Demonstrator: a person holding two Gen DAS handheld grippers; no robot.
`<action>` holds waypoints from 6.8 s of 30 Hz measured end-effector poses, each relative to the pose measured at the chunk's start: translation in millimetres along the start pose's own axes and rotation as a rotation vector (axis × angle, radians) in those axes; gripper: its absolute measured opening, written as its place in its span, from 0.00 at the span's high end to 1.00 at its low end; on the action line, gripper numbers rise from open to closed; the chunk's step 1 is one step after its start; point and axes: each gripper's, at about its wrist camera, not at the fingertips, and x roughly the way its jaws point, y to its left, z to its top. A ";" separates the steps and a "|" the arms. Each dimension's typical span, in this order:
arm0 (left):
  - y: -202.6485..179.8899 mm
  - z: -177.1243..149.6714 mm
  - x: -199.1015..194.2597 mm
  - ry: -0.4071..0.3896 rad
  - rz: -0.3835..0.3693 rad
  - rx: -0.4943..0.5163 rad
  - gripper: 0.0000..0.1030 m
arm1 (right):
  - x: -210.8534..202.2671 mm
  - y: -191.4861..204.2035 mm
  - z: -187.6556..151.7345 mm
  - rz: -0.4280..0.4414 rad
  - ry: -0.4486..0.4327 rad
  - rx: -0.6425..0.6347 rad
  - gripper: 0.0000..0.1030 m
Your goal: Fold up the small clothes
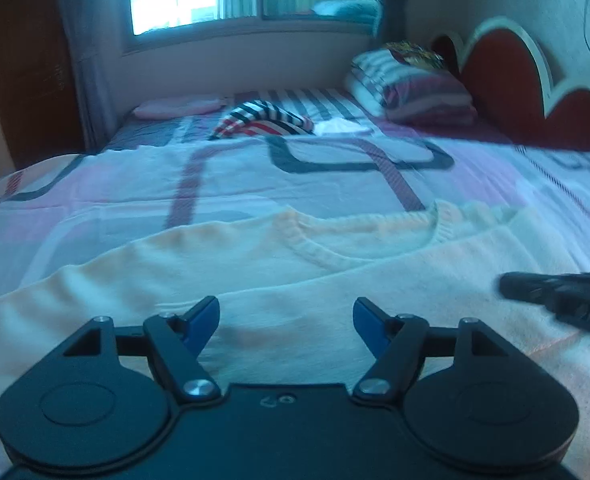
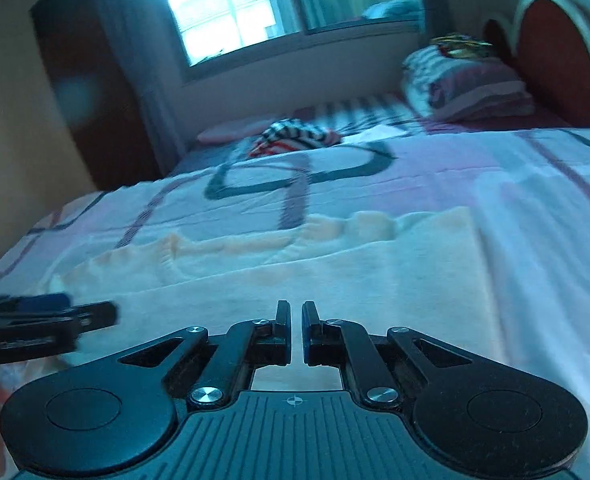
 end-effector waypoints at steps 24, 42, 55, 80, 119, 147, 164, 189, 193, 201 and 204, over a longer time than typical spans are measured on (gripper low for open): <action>34.1 -4.7 7.2 0.011 0.063 -0.018 0.33 | -4.9 -126.6 41.5 -0.234 0.057 0.159 1.00; 47.7 -34.8 -32.6 0.010 0.127 -0.158 0.30 | -73.7 -69.8 -12.4 -0.236 -0.008 0.102 1.00; 248.9 -109.7 -117.6 0.030 0.431 -0.599 0.32 | -69.3 -35.0 -19.5 -0.228 -0.022 0.101 0.63; 344.3 -123.3 -122.8 -0.105 0.407 -0.798 0.33 | -53.1 7.4 -5.1 -0.293 -0.022 0.090 0.64; 272.5 -48.4 -114.7 -0.280 0.164 -0.713 0.97 | -71.5 -26.6 1.1 -0.284 -0.075 0.144 0.64; -96.8 12.9 22.9 0.040 -0.139 0.003 0.97 | -125.2 -122.6 -6.8 -0.244 -0.104 0.284 0.64; 39.4 -47.1 -81.0 -0.090 0.113 -0.206 0.38 | -48.4 -59.0 10.8 0.028 -0.012 0.283 0.37; 100.2 -60.5 -50.2 0.053 0.125 -0.230 0.48 | -43.1 -33.8 26.5 -0.110 -0.103 0.175 0.94; 98.0 -58.2 -52.9 0.053 0.081 -0.229 0.75 | -44.7 -56.6 19.4 -0.121 -0.045 0.190 0.94; 98.9 -57.4 -51.5 0.063 0.063 -0.256 0.78 | -54.3 -66.3 8.1 -0.119 -0.040 0.222 0.94; 102.8 -57.4 -51.1 0.065 0.050 -0.278 0.78 | -56.3 -69.4 2.8 -0.128 -0.030 0.216 0.94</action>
